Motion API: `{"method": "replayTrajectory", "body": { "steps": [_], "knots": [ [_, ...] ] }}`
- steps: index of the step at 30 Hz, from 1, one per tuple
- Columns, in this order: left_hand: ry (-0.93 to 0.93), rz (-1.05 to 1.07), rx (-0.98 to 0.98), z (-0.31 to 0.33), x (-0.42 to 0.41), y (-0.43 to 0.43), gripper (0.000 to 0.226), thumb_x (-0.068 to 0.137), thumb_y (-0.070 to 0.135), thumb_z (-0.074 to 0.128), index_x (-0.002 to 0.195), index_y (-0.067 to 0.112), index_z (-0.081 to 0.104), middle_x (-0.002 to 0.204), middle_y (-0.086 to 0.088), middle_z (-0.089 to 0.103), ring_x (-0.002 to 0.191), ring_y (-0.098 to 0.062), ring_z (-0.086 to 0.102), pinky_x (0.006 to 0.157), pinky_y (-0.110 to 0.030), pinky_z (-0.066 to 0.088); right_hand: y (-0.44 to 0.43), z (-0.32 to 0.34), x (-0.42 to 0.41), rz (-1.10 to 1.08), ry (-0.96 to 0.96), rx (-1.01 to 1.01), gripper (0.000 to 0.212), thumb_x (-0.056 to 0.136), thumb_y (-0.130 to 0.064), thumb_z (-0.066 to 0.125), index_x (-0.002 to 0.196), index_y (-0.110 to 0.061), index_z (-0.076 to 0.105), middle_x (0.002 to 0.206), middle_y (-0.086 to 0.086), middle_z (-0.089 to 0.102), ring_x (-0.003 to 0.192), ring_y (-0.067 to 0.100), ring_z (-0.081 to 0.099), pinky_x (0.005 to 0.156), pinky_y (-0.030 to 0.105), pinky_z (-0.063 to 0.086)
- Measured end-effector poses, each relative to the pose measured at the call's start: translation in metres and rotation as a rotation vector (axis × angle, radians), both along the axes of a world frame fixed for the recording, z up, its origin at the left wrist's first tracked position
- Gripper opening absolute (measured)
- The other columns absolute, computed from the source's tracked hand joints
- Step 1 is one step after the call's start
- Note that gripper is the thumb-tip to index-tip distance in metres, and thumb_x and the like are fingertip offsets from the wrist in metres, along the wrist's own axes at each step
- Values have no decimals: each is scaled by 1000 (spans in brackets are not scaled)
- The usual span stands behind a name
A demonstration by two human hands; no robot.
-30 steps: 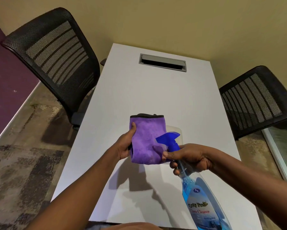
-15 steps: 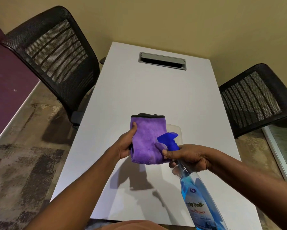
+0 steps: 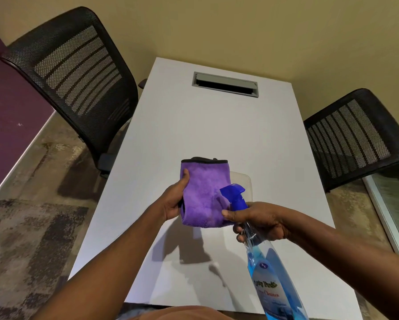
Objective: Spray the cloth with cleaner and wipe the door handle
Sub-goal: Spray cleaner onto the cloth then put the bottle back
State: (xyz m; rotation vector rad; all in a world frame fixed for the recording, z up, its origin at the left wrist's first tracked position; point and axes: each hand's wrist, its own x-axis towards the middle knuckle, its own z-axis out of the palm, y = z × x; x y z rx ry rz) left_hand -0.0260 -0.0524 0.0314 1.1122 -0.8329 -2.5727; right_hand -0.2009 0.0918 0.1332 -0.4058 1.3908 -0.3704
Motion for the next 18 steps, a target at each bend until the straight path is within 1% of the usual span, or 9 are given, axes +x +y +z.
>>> {"method": "replayTrajectory", "body": {
  "steps": [4, 6, 8, 10, 12, 16, 18],
  "knots": [
    [12, -1, 10, -2, 0, -1, 70, 86, 67, 46, 127, 12, 59, 125, -17, 65, 114, -37, 63, 101, -52, 47, 3, 6, 1, 69, -25, -22, 57, 63, -48, 85, 99, -16, 53, 69, 2, 60, 65, 18, 60, 70, 34, 46],
    [-5, 12, 7, -3, 1, -2, 70, 84, 68, 48, 124, 13, 62, 122, -15, 67, 111, -35, 65, 100, -50, 49, 6, 6, 2, 94, -45, -27, 55, 66, -47, 83, 99, -17, 51, 69, 3, 59, 66, 19, 59, 70, 34, 45],
    [-33, 32, -1, -4, 0, -2, 68, 82, 69, 49, 119, 14, 65, 119, -14, 69, 109, -33, 66, 98, -48, 51, 10, 5, 3, 115, -77, -38, 46, 70, -45, 82, 94, -19, 52, 69, 3, 59, 65, 18, 59, 73, 35, 46],
    [-40, 34, -9, -4, 0, -2, 67, 83, 69, 50, 117, 14, 66, 118, -14, 70, 109, -34, 66, 96, -48, 51, 14, 3, 5, 115, -83, -44, 44, 68, -45, 83, 91, -20, 53, 70, 3, 59, 66, 18, 59, 75, 36, 45],
    [-40, 27, -14, -3, 0, -2, 66, 83, 69, 50, 117, 15, 66, 117, -14, 70, 108, -34, 67, 92, -46, 54, 16, 1, 8, 106, -54, -49, 47, 66, -45, 84, 90, -20, 54, 69, 3, 61, 65, 18, 60, 74, 36, 44],
    [-22, 12, -18, 1, 0, 0, 65, 80, 69, 51, 113, 16, 68, 109, -12, 73, 100, -31, 70, 77, -39, 58, 17, -4, 12, 64, 4, -34, 52, 63, -47, 86, 89, -15, 55, 65, 2, 62, 62, 18, 61, 70, 34, 46],
    [-11, 7, -17, 0, 0, 0, 62, 82, 69, 50, 111, 17, 69, 105, -11, 73, 98, -30, 71, 74, -38, 58, 16, -4, 13, 54, 26, -28, 54, 61, -50, 86, 89, -13, 56, 64, 1, 63, 62, 17, 62, 67, 32, 48]
  ]
}}
